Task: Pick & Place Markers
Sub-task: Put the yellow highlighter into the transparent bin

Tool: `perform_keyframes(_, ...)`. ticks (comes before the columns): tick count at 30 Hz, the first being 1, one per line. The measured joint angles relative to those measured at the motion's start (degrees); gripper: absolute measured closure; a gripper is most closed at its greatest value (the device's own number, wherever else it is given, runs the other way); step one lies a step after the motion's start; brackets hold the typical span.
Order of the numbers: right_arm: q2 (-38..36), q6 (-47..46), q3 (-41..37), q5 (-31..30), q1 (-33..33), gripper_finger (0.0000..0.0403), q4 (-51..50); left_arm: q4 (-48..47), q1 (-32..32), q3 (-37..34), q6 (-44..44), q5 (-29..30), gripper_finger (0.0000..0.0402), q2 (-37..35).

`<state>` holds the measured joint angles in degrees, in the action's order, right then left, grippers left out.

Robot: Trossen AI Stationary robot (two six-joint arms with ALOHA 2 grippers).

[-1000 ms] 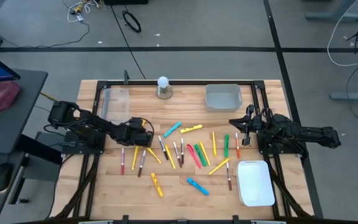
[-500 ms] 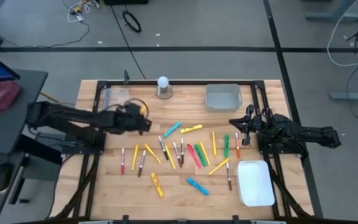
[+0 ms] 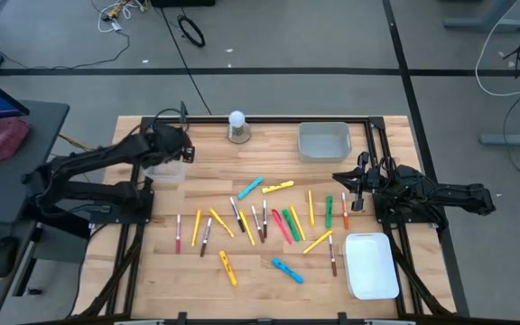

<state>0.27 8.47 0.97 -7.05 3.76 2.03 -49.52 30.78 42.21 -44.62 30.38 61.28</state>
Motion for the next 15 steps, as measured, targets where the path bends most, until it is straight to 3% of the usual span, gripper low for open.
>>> perform_keyframes(6,0.01,-0.01,0.01,0.0,0.0,0.037,0.01,4.68,6.27,-4.33,3.32,-3.39,0.0319,2.2)
perform_keyframes(15,0.02,0.0,0.01,0.0,-0.01,0.037,0.04,12.41,9.78,-9.84,5.45,-6.32,0.0318,4.88)
